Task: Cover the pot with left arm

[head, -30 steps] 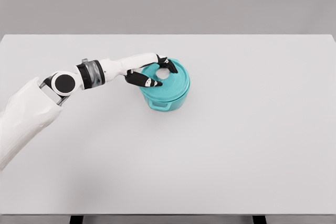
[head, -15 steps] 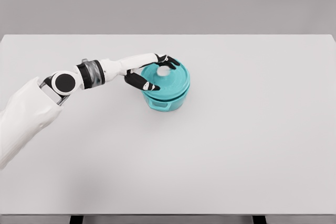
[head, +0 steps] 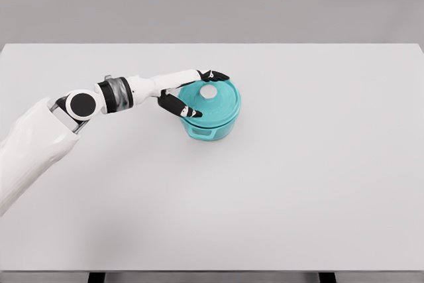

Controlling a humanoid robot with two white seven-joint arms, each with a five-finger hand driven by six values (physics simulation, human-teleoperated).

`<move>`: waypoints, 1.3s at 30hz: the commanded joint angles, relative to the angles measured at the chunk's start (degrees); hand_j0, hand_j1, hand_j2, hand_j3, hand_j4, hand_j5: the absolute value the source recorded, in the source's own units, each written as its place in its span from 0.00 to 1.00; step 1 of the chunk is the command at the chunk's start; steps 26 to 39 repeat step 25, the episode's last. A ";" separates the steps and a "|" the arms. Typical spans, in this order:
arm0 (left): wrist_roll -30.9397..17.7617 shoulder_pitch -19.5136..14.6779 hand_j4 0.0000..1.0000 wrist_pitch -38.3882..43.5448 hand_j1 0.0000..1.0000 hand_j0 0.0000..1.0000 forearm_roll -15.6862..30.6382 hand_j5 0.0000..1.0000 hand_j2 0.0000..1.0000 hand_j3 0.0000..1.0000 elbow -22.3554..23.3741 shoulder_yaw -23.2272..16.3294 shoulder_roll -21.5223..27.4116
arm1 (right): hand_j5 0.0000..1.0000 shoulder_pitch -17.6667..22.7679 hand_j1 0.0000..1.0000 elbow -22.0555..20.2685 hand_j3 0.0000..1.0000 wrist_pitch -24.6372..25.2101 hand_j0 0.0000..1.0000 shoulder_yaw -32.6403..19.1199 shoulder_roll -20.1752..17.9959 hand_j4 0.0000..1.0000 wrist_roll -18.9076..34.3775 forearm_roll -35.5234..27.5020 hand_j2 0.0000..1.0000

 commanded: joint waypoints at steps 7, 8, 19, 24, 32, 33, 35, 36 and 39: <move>-0.06 -0.26 1.00 -0.09 1.00 1.00 2.12 1.00 1.00 1.00 -0.28 0.09 0.24 | 1.00 0.00 1.00 0.00 1.00 0.04 1.00 -0.01 0.00 1.00 0.02 0.04 1.00; -0.15 -0.79 1.00 -0.09 1.00 1.00 3.00 1.00 1.00 1.00 -1.60 0.09 1.03 | 1.00 0.00 1.00 0.00 1.00 -0.05 1.00 -0.01 0.00 1.00 0.02 0.04 1.00; -0.23 0.70 1.00 -8.88 1.00 1.00 17.06 1.00 1.00 1.00 -15.66 1.15 26.17 | 1.00 0.00 1.00 0.00 1.00 -0.05 1.00 -0.01 0.00 1.00 0.02 0.04 1.00; -0.15 3.16 1.00 -8.79 1.00 1.00 17.76 1.00 1.00 1.00 -14.60 1.23 28.98 | 1.00 0.00 1.00 0.00 1.00 -0.05 1.00 -0.01 0.00 1.00 0.02 0.04 1.00; -0.15 4.92 1.00 -8.44 1.00 1.00 17.59 1.00 1.00 1.00 -14.34 2.81 29.42 | 1.00 0.00 1.00 0.00 1.00 -0.05 1.00 -0.01 0.00 1.00 0.02 0.04 1.00; -0.15 4.92 1.00 -8.44 1.00 1.00 17.59 1.00 1.00 1.00 -14.34 2.81 29.42 | 1.00 0.00 1.00 0.00 1.00 -0.05 1.00 -0.01 0.00 1.00 0.02 0.04 1.00; -0.15 4.92 1.00 -8.44 1.00 1.00 17.59 1.00 1.00 1.00 -14.34 2.81 29.42 | 1.00 0.00 1.00 0.00 1.00 -0.05 1.00 -0.01 0.00 1.00 0.02 0.04 1.00; -0.15 4.92 1.00 -8.44 1.00 1.00 17.59 1.00 1.00 1.00 -14.34 2.81 29.42 | 1.00 0.00 1.00 0.00 1.00 -0.05 1.00 -0.01 0.00 1.00 0.02 0.04 1.00; -0.15 4.92 1.00 -8.44 1.00 1.00 17.59 1.00 1.00 1.00 -14.34 2.81 29.42 | 1.00 0.00 1.00 0.00 1.00 -0.05 1.00 -0.01 0.00 1.00 0.02 0.04 1.00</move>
